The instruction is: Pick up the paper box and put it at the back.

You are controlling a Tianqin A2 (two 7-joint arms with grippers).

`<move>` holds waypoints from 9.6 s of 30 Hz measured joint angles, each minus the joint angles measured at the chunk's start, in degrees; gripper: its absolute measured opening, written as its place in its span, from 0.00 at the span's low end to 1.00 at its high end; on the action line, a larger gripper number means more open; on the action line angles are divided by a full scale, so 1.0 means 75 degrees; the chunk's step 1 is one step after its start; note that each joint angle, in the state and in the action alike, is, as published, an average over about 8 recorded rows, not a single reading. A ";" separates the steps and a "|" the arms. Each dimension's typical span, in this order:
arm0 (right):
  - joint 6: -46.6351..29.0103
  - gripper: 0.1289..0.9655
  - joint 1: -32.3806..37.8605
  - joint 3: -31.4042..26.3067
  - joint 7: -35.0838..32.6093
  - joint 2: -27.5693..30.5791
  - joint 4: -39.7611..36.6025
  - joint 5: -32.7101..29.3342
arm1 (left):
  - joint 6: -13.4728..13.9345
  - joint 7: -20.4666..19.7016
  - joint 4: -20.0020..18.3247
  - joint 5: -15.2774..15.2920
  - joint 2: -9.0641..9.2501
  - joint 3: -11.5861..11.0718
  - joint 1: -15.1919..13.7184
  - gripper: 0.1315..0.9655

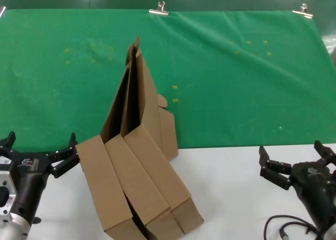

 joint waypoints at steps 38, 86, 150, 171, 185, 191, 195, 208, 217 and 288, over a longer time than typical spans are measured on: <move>-0.2358 1.00 0.0393 0.1411 -0.1837 0.0135 -0.0692 0.0802 | 0.0000 0.0000 0.0000 0.0000 0.0000 0.0000 0.0000 0.87; -1.1746 0.71 0.7183 -0.5147 -0.8468 0.0554 -1.1100 0.3151 | 0.0000 -0.0001 0.0000 0.0001 0.0000 0.0000 0.0000 0.07; -0.5330 0.02 0.8705 -0.1778 -0.9627 0.1129 -0.9758 -0.0190 | 0.0000 -0.0002 0.0000 0.0001 0.0000 0.0000 0.0000 0.04; -0.4578 0.03 0.8570 -0.3741 -0.5779 0.0848 -0.9003 -0.3026 | 0.0000 -0.0003 0.0000 0.0003 0.0000 0.0000 0.0000 0.11; -0.4994 0.14 0.7613 -0.3279 -0.4194 0.1521 -0.6819 -0.2816 | 0.0000 -0.0003 0.0000 0.0003 0.0000 0.0000 0.0000 0.38; -0.5034 0.27 0.6662 -0.2226 -0.3733 0.1810 -0.5529 -0.1712 | 0.0000 -0.0003 0.0000 0.0003 0.0000 0.0000 0.0000 0.52; -0.4853 0.35 0.5501 -0.1006 -0.3157 0.1784 -0.4273 -0.0549 | 0.0000 -0.0003 0.0000 0.0003 0.0000 0.0000 0.0000 0.65; -0.5946 0.70 0.1070 0.3262 -0.0919 -0.0973 -0.0647 0.0012 | 0.0000 -0.0003 0.0000 0.0003 0.0000 0.0000 0.0000 0.86; -0.6169 0.82 -0.0081 0.3821 -0.0359 -0.1742 0.0437 -0.0206 | 0.0000 -0.0003 0.0000 0.0003 0.0000 0.0001 0.0000 0.97; -0.0091 1.00 -0.0081 0.0106 0.0032 -0.0123 0.0160 -0.0120 | 0.0000 0.0000 0.0000 0.0000 0.0000 0.0000 0.0000 1.00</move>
